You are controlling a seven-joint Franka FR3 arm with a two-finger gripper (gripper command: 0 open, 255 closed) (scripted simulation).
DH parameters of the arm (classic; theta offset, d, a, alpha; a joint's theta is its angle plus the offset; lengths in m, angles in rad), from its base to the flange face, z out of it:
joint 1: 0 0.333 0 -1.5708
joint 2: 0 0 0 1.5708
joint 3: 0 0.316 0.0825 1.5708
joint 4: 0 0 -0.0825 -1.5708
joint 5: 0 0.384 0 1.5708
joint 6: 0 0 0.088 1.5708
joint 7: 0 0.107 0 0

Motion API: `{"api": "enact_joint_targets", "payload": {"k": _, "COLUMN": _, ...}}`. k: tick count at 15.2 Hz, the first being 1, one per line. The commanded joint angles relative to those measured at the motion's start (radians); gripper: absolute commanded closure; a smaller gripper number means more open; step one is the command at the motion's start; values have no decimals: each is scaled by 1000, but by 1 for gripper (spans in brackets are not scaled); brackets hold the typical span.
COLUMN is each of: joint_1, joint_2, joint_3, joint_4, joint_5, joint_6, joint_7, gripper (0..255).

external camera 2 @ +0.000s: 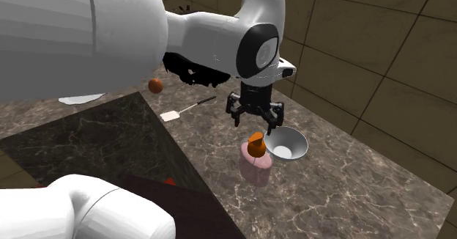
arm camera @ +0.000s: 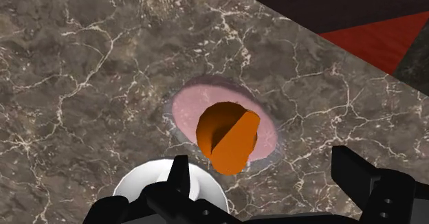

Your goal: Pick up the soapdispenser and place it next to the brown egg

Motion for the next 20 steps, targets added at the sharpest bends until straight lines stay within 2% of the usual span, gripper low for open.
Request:
{"api": "enact_joint_targets", "payload": {"k": 1, "joint_1": -4, "joint_2": 39, "joint_3": -30, "joint_4": 5, "joint_5": -9, "joint_6": 48, "joint_7": -29, "gripper": 0}}
{"api": "enact_joint_targets", "payload": {"k": 8, "joint_1": -6, "joint_2": 78, "joint_3": -52, "joint_4": -57, "joint_5": -18, "joint_6": 148, "joint_7": -30, "gripper": 0}}
{"api": "enact_joint_targets", "payload": {"k": 16, "joint_1": -6, "joint_2": 78, "joint_3": -52, "joint_4": -57, "joint_5": -18, "joint_6": 148, "joint_7": -30, "gripper": 0}}
{"api": "enact_joint_targets", "payload": {"k": 17, "joint_1": -6, "joint_2": 78, "joint_3": -52, "joint_4": -57, "joint_5": -18, "joint_6": 148, "joint_7": -30, "gripper": 255}}
{"api": "enact_joint_targets", "payload": {"k": 20, "joint_1": -6, "joint_2": 77, "joint_3": -52, "joint_4": -57, "joint_5": -18, "joint_6": 148, "joint_7": -30, "gripper": 255}}
